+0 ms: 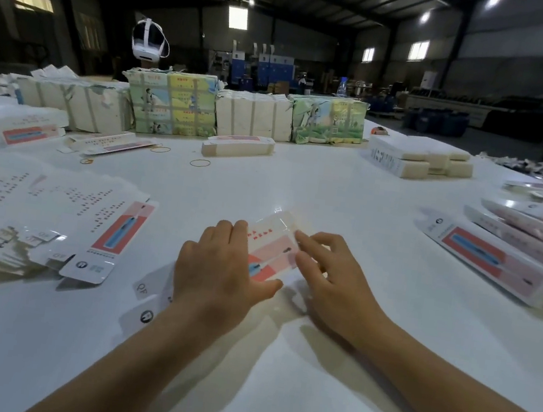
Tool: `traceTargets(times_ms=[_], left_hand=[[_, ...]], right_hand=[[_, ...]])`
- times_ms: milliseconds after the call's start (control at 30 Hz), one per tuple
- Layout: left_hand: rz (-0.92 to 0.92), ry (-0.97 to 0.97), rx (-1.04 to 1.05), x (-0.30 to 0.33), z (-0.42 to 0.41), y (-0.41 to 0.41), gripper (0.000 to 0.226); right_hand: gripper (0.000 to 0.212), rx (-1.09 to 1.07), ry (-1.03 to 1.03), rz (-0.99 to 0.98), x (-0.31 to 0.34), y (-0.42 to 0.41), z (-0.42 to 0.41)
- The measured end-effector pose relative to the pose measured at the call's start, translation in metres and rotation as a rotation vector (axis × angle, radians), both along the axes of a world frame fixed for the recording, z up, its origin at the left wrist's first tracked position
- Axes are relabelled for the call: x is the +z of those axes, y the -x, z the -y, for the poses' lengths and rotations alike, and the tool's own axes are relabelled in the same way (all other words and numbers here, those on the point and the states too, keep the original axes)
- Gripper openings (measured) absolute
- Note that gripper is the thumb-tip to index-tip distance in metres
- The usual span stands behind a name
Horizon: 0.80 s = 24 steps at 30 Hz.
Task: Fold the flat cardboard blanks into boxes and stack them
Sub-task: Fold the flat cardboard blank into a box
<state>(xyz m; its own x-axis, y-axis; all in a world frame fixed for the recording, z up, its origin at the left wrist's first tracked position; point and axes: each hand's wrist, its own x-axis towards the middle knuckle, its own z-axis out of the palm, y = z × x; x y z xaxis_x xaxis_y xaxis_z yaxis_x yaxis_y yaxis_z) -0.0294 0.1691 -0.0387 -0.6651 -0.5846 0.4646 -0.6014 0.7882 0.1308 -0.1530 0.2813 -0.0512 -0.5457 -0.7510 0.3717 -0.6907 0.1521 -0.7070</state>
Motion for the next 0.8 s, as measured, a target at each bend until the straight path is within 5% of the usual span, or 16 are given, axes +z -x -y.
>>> traceTargets(times_ms=[67, 233, 533, 667, 800], left_hand=[[0.002, 0.056, 0.025, -0.003, -0.002, -0.002, 0.088], [-0.051, 0.088, -0.044, -0.001, -0.002, -0.009, 0.086], [-0.056, -0.001, -0.191, 0.003, 0.005, -0.022, 0.083], [-0.087, -0.107, -0.249, 0.007, 0.009, -0.024, 0.061], [-0.006, -0.222, -0.268, 0.008, 0.015, -0.024, 0.069]], right_hand=[[0.032, 0.034, 0.030, 0.077, 0.001, -0.002, 0.000], [0.014, 0.268, 0.203, 0.968, 0.014, -0.002, -0.002], [0.019, 0.382, 0.123, 0.487, 0.010, 0.001, -0.011], [0.008, 0.300, 0.148, 0.365, 0.007, -0.002, -0.008], [0.006, 0.219, 0.166, 0.366, 0.007, -0.003, -0.005]])
